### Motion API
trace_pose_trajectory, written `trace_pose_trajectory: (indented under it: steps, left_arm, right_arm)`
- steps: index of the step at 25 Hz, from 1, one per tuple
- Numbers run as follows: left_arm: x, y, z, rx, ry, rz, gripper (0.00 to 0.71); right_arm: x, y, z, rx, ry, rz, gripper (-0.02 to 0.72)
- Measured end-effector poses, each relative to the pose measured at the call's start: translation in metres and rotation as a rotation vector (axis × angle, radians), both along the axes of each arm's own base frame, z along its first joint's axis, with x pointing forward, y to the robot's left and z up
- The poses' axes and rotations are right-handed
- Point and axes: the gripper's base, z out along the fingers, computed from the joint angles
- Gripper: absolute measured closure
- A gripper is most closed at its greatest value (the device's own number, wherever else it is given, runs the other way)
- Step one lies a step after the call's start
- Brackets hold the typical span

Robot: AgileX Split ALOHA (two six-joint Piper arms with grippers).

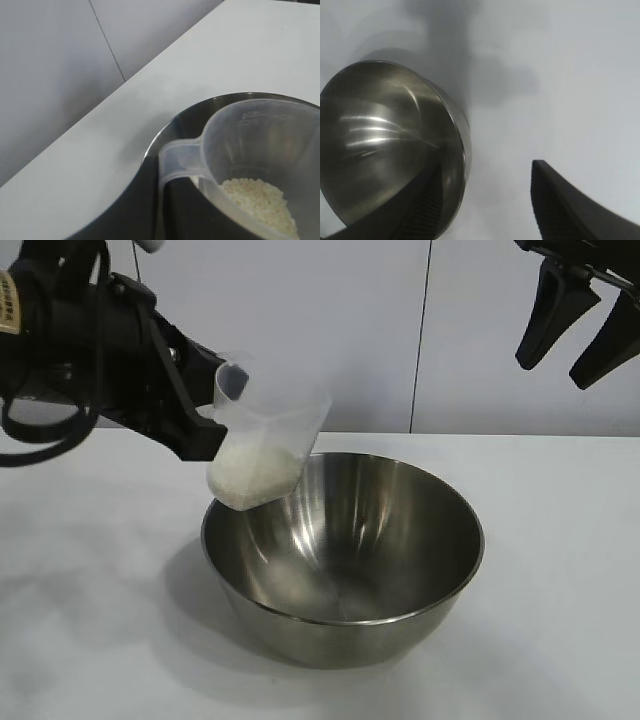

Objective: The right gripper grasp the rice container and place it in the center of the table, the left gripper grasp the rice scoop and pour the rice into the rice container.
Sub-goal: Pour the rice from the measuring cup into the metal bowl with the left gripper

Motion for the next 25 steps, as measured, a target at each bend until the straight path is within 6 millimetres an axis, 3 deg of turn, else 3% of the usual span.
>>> trace_pose_trajectory:
  steps: [5,12,20,25]
  left_arm:
    - [0.012,-0.001,-0.015,0.085,-0.108,0.015,0.702]
    - [0.018,-0.007,-0.002,0.247,-0.401,-0.057,0.702]
    - [0.0,-0.031,0.004,0.474,-0.681,-0.171,0.702]
    - [-0.015,-0.052,-0.009,0.725,-0.867,-0.296,0.702]
  right_arm:
    - [0.0,0.0,0.0,0.0,-0.001,0.0,0.332]
    - [0.003,0.001,0.001,0.014,-0.027,-0.012,0.332]
    - [0.003,0.002,0.002,0.036,-0.035,-0.019,0.332]
    - [0.003,0.002,0.002,0.037,-0.035,-0.019,0.332]
